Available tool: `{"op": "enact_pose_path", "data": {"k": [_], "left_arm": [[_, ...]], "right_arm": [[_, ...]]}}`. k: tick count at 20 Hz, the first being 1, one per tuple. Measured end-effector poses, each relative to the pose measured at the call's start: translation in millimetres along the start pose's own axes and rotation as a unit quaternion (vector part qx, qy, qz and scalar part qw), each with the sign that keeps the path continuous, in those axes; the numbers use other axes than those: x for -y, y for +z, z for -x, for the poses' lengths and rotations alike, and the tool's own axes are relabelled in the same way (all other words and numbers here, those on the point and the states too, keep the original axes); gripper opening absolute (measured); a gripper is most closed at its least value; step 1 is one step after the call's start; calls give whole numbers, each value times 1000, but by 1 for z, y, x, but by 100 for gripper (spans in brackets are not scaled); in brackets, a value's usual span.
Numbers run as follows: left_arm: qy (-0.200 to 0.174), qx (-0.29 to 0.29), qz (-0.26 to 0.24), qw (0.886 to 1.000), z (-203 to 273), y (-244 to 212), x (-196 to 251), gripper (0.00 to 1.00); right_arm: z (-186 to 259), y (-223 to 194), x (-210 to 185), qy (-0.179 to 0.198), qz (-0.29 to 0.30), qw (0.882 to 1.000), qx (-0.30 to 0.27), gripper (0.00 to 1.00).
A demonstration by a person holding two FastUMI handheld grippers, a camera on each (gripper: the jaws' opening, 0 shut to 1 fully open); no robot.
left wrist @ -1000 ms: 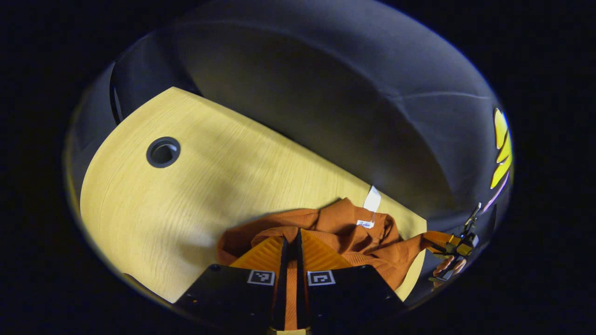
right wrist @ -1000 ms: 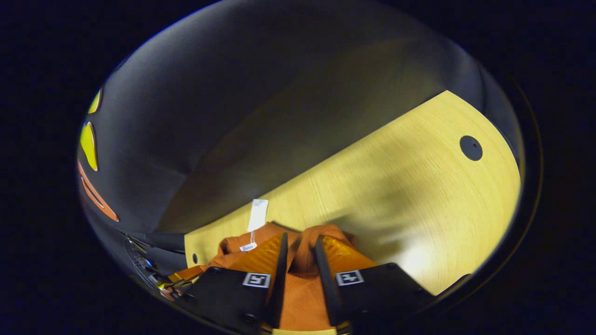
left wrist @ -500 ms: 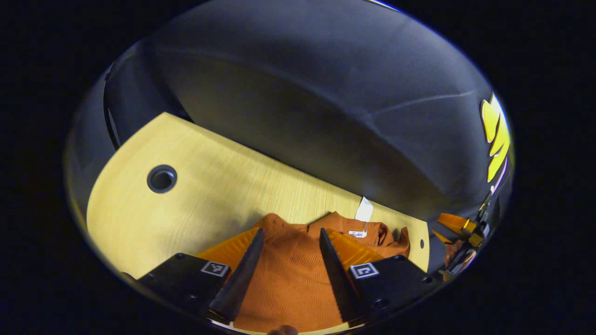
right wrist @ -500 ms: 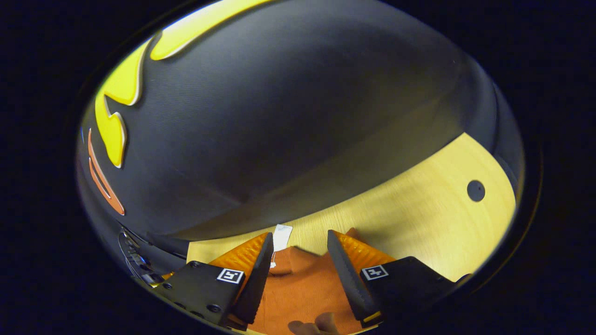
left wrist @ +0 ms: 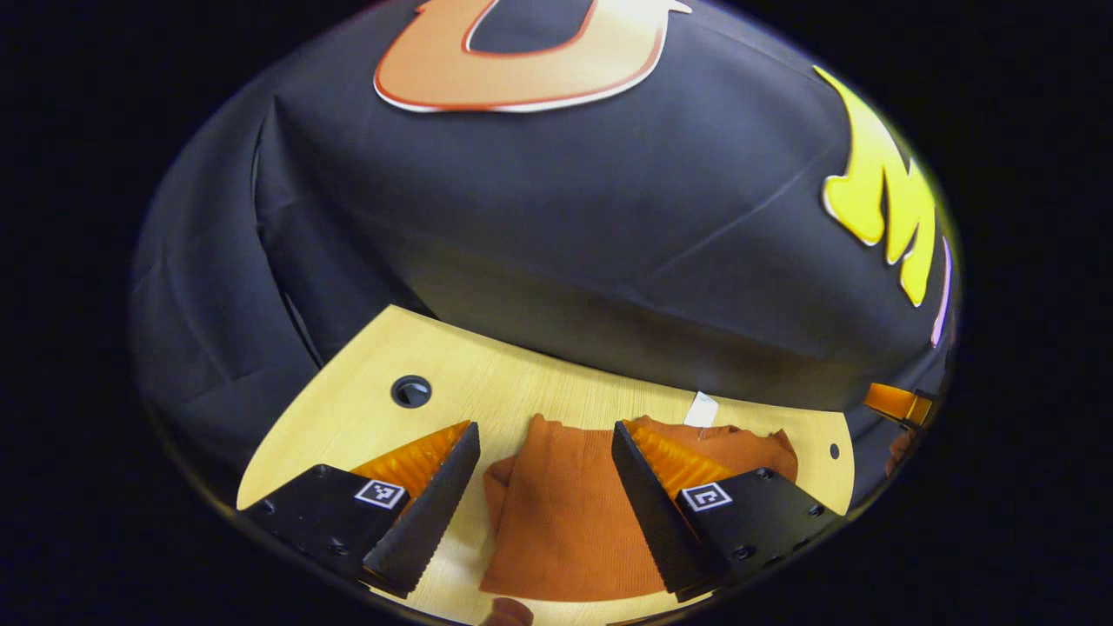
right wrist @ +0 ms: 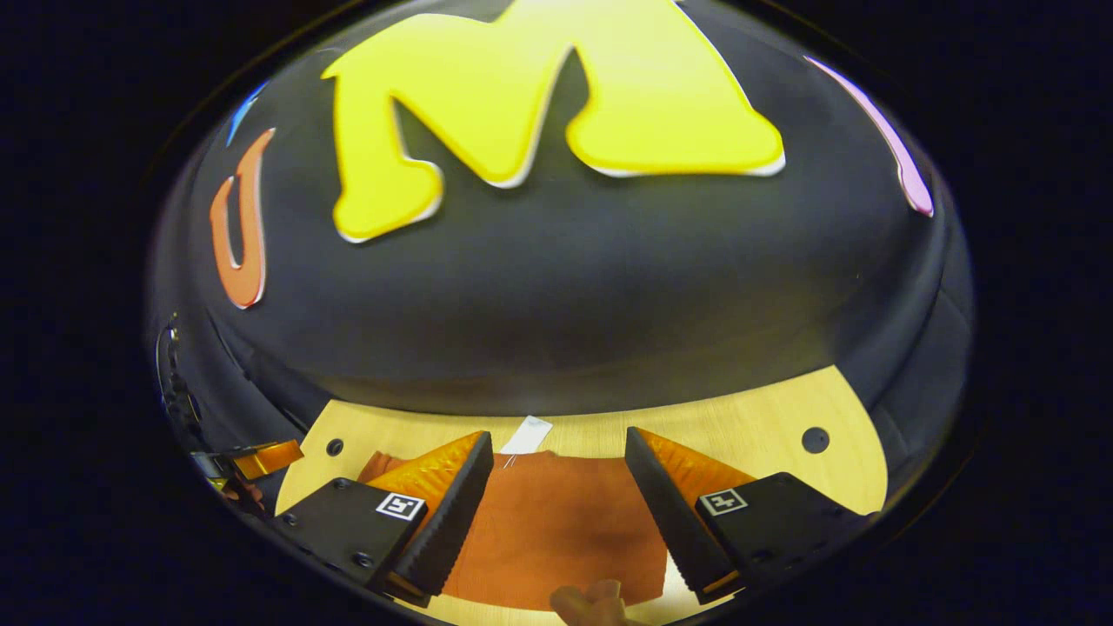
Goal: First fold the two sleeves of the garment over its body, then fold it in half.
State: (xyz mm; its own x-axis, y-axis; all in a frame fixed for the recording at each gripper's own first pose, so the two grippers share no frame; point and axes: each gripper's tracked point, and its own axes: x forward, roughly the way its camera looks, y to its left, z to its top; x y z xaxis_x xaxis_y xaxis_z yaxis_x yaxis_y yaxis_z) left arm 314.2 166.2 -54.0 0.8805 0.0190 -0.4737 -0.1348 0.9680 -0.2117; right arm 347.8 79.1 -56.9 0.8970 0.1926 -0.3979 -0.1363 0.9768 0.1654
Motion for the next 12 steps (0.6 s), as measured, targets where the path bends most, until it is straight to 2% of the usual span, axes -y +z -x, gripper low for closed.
{"op": "enact_pose_path", "data": {"k": [2,5,8,9,10,12], "left_arm": [[0,33,-22,999,37,-2,5,99],[12,78,-63,995,91,0,12,99],[14,105,-56,993,141,-4,21,100],[17,116,-60,991,160,-6,20,99],[30,132,-66,989,176,-5,16,99],[33,159,-63,985,206,-4,21,99]], "right_arm": [[31,6,-11,9,30,999,22,98],[74,10,-13,-8,67,996,59,98],[118,10,-17,-21,86,992,91,98],[133,7,-18,-25,86,991,97,94],[147,2,-21,-21,86,991,102,98],[176,-10,-22,-26,89,990,107,98]]}}
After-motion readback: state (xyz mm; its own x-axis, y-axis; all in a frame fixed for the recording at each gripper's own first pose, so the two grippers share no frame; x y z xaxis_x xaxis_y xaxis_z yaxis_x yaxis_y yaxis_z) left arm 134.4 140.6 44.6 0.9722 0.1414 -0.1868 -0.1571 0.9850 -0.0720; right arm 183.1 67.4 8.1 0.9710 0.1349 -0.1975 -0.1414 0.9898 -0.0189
